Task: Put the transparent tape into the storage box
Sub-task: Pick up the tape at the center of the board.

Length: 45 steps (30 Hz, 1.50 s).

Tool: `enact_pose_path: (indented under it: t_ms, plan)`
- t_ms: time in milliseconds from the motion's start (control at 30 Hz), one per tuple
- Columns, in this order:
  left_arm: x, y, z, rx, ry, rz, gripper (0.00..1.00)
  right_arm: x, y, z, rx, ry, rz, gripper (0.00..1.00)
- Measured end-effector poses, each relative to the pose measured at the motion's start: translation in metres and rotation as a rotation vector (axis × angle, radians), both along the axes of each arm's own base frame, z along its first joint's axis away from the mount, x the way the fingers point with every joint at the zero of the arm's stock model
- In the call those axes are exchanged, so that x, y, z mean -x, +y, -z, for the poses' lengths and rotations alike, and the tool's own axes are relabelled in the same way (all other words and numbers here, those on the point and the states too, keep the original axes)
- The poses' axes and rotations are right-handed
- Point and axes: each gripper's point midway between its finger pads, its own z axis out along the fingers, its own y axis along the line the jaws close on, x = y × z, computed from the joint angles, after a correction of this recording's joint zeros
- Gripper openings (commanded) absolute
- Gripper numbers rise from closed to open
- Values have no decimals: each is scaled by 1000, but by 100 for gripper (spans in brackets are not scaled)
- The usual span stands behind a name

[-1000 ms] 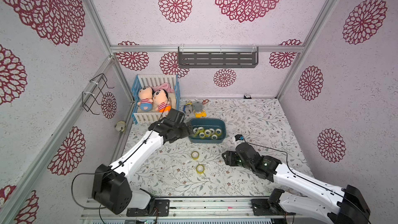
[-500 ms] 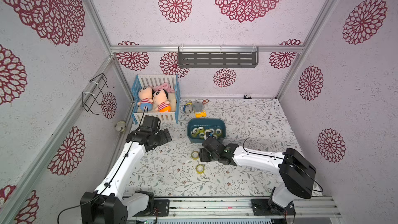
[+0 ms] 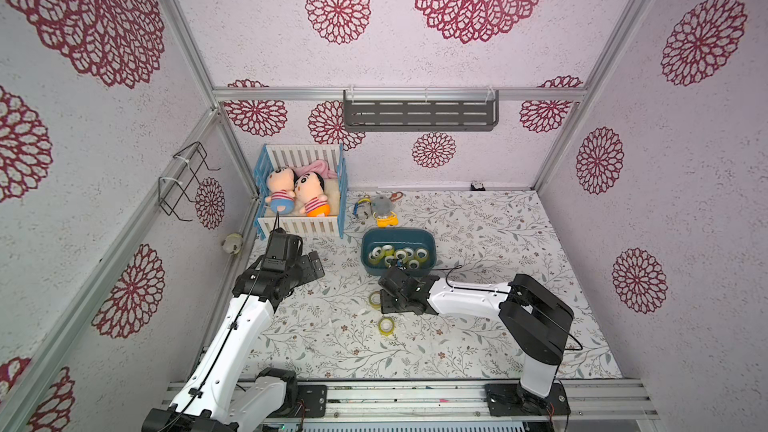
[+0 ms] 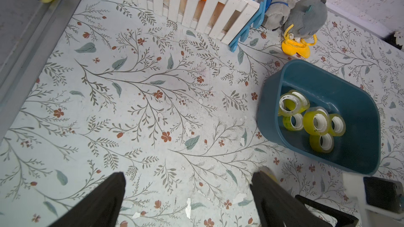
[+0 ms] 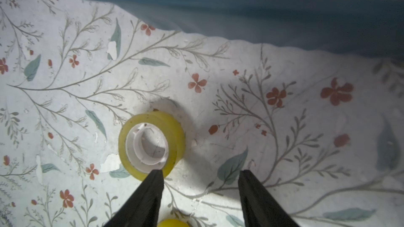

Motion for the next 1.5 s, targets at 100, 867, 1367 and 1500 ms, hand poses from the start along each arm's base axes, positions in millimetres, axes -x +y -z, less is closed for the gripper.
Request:
enact_pose_path:
  t_ms: [100,867,1367,1500]
  plan:
    - [-1,-2,3,5,8,11,97,-4,5,-5,-20,-13,2,62]
    - [-2,-3,5,3,12,24,97,-27,2,10,103,-28,54,50]
    - [-4,-1,15,-14,48,16,97,-15,-40,20,304,-24,-11,21]
    - [-4,-1,16,-15,52,15,97,-11,-47,17,275,-25,-14,4]
